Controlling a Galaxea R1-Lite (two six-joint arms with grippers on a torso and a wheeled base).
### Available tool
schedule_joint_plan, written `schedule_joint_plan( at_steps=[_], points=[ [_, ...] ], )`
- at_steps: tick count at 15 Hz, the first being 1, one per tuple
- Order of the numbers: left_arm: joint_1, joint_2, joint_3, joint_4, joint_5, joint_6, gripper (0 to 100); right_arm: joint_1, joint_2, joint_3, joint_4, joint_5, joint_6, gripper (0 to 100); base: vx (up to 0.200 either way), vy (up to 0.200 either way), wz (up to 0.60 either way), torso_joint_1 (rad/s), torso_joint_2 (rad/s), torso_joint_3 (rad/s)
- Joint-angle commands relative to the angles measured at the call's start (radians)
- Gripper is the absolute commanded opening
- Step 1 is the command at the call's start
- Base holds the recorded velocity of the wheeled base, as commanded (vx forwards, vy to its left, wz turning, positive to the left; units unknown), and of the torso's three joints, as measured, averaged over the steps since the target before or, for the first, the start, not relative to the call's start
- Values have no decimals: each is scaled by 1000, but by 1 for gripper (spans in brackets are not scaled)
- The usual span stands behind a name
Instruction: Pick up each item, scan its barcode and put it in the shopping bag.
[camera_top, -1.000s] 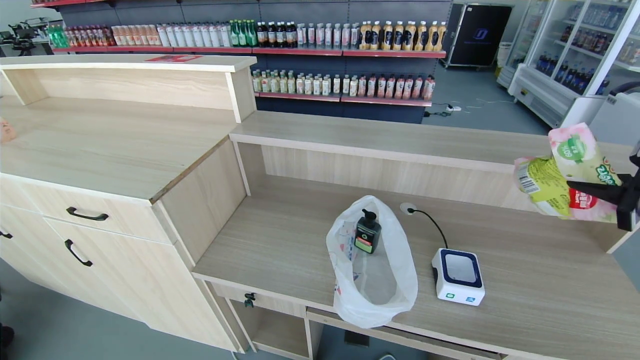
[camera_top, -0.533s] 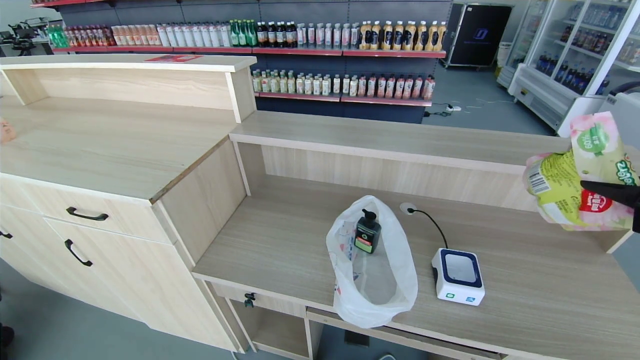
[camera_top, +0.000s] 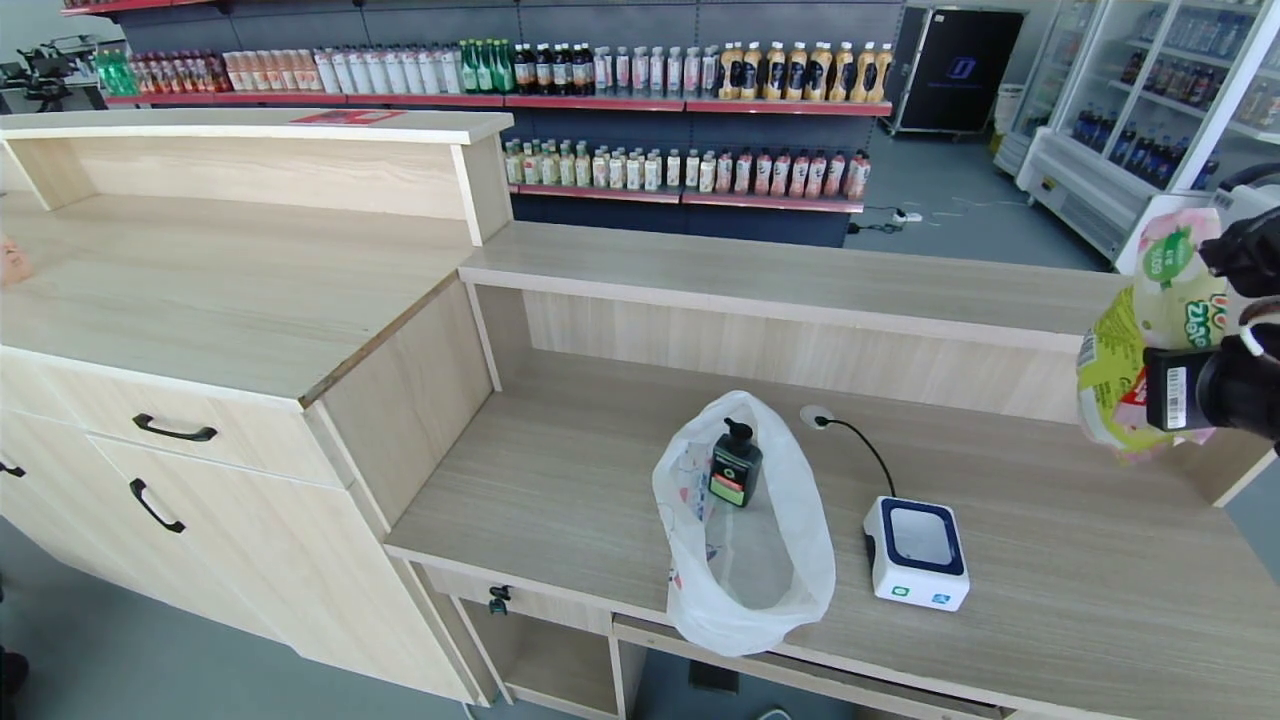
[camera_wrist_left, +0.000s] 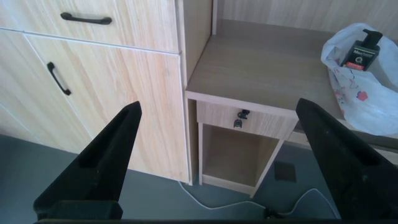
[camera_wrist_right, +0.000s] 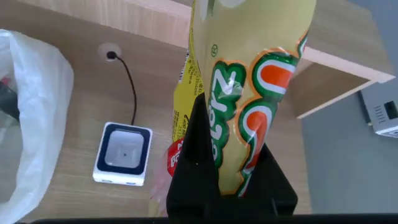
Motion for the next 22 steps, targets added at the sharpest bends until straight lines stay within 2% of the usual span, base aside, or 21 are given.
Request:
schedule_joint_plan(
  at_steps=[1,2,6,8,9,10,12,14,16,19,22],
  points=[
    [1,0,0,0,0,1,100,36,-40,18,0,-11,-52,0,0,0,0,0,0,0],
    [1,0,0,0,0,-1,100,38,-46,17,-1,-4,-57,0,0,0,0,0,0,0],
    [1,0,0,0,0,-1,100,64,-44,3,9,126,-129,0,0,0,600,0,2,1],
    [1,0,0,0,0,-1,100,67,-47,0,62,316,-144,0,0,0,300,-1,-1,1],
    [1,0,0,0,0,1,100,49,-47,-6,155,511,-161,0,0,0,0,0,0,0],
    [1,0,0,0,0,1,100,26,-44,-5,224,603,-175,0,0,0,0,0,0,0],
    [1,0,0,0,0,1,100,-22,-27,11,333,680,-196,0,0,0,0,0,0,0],
    [1,0,0,0,0,-1,100,-65,19,11,384,730,-207,0,0,0,0,0,0,0],
    [1,0,0,0,0,1,100,-103,126,9,381,852,-281,0,0,0,0,0,0,0],
    [1,0,0,0,0,-1,100,-129,267,9,345,870,-483,0,0,0,0,0,0,0],
    [1,0,0,0,0,-1,100,-142,345,6,258,960,-518,0,0,0,0,0,0,0]
  ],
)
